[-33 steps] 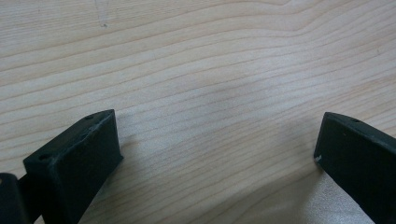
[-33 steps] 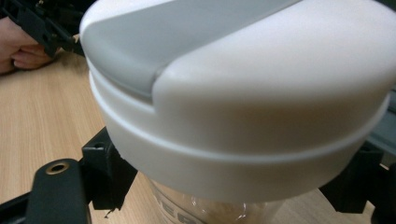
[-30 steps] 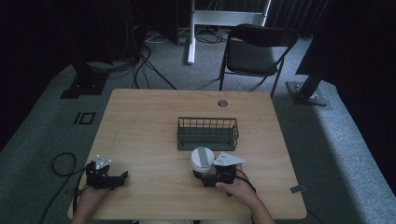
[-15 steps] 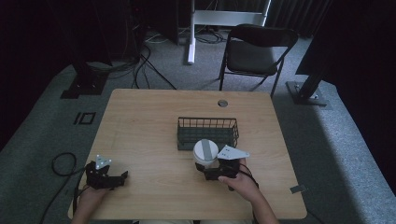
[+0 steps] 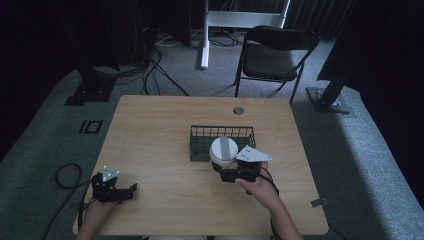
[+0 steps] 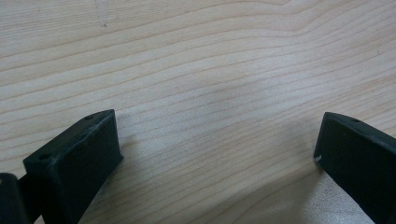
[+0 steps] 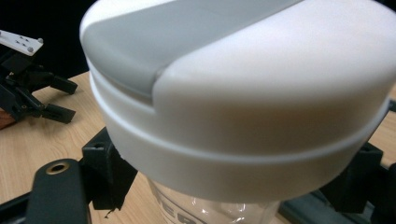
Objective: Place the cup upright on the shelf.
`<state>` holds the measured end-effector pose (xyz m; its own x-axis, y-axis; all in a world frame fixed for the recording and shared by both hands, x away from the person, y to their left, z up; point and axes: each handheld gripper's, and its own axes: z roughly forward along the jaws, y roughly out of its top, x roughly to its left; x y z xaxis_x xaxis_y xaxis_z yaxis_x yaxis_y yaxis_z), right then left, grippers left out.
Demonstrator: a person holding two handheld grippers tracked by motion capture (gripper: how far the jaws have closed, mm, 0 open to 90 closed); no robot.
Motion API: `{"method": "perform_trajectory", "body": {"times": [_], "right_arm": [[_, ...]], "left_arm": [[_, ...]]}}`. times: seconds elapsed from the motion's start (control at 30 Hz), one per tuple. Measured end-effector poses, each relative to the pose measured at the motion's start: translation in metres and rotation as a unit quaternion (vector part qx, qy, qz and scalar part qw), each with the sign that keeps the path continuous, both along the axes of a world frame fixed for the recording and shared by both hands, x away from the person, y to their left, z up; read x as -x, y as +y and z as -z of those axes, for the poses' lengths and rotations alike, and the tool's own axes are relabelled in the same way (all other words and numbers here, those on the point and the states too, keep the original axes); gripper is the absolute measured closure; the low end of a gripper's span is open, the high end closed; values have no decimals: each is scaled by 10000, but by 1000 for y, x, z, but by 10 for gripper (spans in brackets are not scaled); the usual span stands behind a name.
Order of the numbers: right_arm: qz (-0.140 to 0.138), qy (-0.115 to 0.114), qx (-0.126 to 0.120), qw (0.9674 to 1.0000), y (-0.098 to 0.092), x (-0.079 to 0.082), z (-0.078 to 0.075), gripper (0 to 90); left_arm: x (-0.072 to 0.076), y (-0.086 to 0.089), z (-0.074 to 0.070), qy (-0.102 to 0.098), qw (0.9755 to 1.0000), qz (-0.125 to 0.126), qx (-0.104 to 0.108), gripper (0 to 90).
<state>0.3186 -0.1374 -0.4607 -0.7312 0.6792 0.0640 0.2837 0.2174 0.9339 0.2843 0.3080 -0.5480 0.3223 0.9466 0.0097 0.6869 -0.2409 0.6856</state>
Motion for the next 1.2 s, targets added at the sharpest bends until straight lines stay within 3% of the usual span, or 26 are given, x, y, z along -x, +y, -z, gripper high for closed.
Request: {"method": "perform_trajectory", "body": {"times": [0.2, 0.47, 0.73, 0.9, 1.2], "right_arm": [[217, -26, -30, 9998, 3, -7, -11, 183], [703, -74, -52, 9975, 8, -23, -27, 184], [1018, -163, 94, 9946, 12, -37, -34, 183], [1307, -139, 238, 9910, 14, -47, -35, 183], [1936, -104, 305, 9805, 21, -64, -33, 183]], "left_arm": [[0, 0, 0, -2, 10000, -4, 4, 5], [0, 0, 0, -3, 10000, 1, -3, 5], [0, 0, 0, -3, 10000, 2, -4, 5], [0, 0, 0, 0, 10000, 5, -8, 5], [0, 0, 0, -1, 10000, -1, 4, 5]]}}
